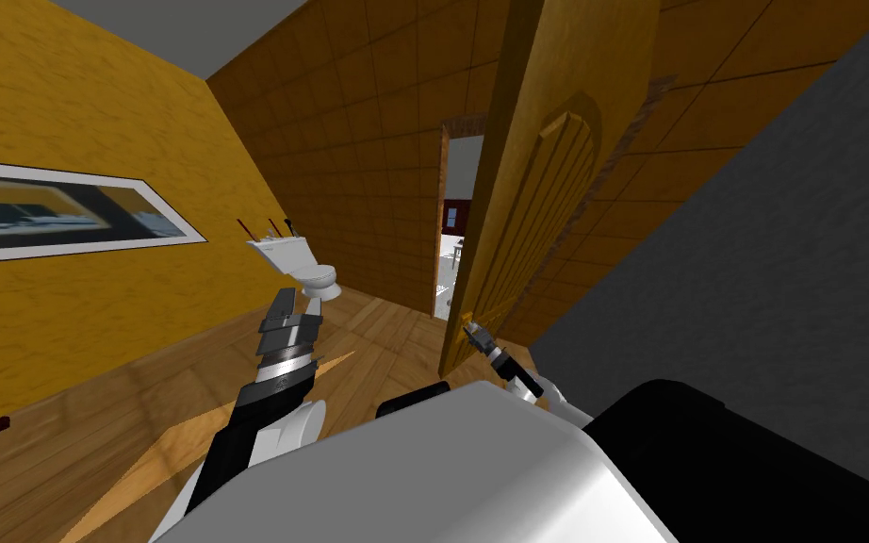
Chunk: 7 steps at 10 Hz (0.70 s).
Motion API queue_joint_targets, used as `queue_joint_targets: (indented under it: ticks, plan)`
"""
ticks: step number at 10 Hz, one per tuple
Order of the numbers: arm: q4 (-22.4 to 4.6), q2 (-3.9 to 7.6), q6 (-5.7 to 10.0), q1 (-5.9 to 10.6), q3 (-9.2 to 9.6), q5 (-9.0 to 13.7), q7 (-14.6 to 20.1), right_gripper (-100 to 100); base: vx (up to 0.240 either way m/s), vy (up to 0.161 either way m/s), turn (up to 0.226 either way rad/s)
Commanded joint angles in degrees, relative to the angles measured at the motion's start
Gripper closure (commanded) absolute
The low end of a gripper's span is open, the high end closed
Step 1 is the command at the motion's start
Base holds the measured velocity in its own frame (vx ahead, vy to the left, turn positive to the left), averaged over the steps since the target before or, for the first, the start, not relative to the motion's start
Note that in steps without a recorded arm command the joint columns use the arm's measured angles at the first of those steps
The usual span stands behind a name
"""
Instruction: Pull the door open
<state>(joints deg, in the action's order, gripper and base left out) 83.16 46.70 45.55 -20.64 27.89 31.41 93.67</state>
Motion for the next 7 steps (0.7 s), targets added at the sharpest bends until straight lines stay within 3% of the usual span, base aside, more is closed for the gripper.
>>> queue_joint_targets:
  ticks: [1,4,7]
  plan:
    - [-0.6,0.40,1.74,-0.53,1.49,-0.5,0.8,100,0.002,-0.006,-0.033]
    - [-1.8,5.14,7.90,-2.99,3.77,-1.2,4.1,100,-0.003,-0.009,-0.018]
    - [-2.8,9.13,13.55,-5.04,5.65,-1.8,6.7,100,-0.032,-0.015,0.007]
